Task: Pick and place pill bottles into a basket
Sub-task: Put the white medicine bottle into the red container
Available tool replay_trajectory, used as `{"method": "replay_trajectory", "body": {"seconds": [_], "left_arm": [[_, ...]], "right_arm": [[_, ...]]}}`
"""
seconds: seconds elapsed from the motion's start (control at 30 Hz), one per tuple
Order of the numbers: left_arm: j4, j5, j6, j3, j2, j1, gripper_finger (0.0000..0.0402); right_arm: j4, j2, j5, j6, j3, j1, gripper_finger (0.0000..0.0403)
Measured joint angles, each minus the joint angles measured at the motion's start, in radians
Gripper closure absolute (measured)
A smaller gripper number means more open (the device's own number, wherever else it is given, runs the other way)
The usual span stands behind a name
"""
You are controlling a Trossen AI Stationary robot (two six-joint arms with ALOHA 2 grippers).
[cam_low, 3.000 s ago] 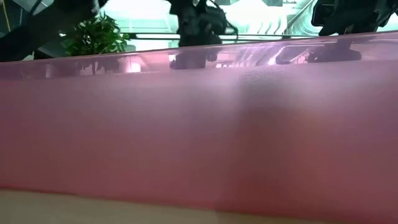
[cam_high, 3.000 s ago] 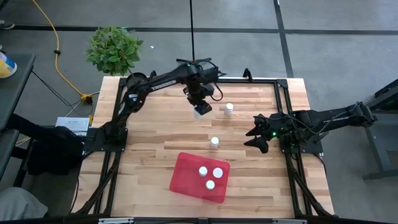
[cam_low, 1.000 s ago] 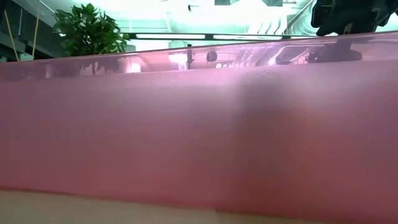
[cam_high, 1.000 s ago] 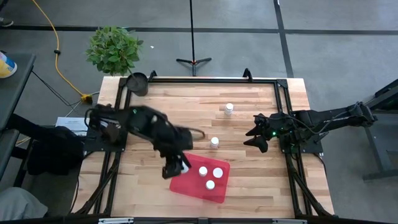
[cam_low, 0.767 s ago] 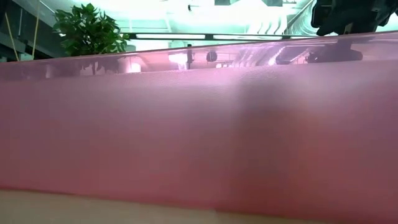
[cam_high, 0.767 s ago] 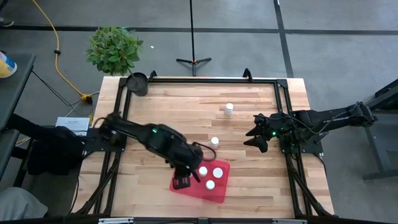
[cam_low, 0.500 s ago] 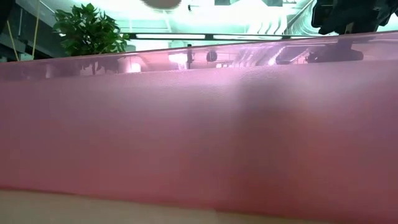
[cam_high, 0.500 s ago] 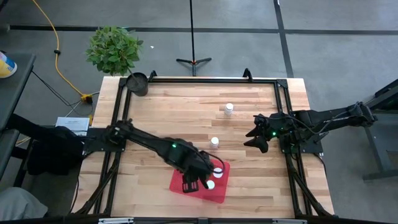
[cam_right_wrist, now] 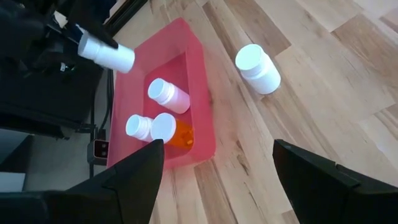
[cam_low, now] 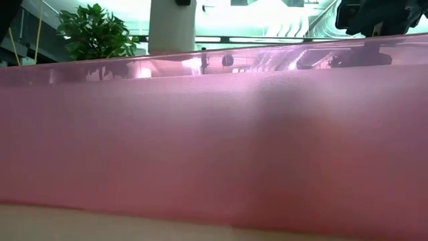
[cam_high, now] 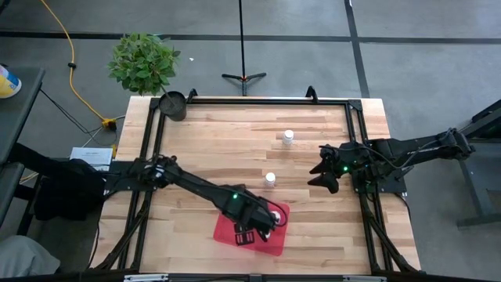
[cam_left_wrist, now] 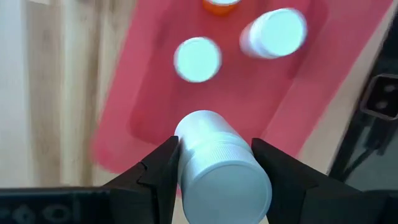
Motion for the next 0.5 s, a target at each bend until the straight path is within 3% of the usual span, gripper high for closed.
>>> {"method": "replay_trajectory", "body": {"seconds": [0.5], "left_arm": [[0.117, -0.045, -0.14, -0.009, 0.027, -0.056, 0.0193]], "right_arm": [[0.0, 0.0, -0.026, -0.027, 0.0, 0.0, 0.0111]]}}
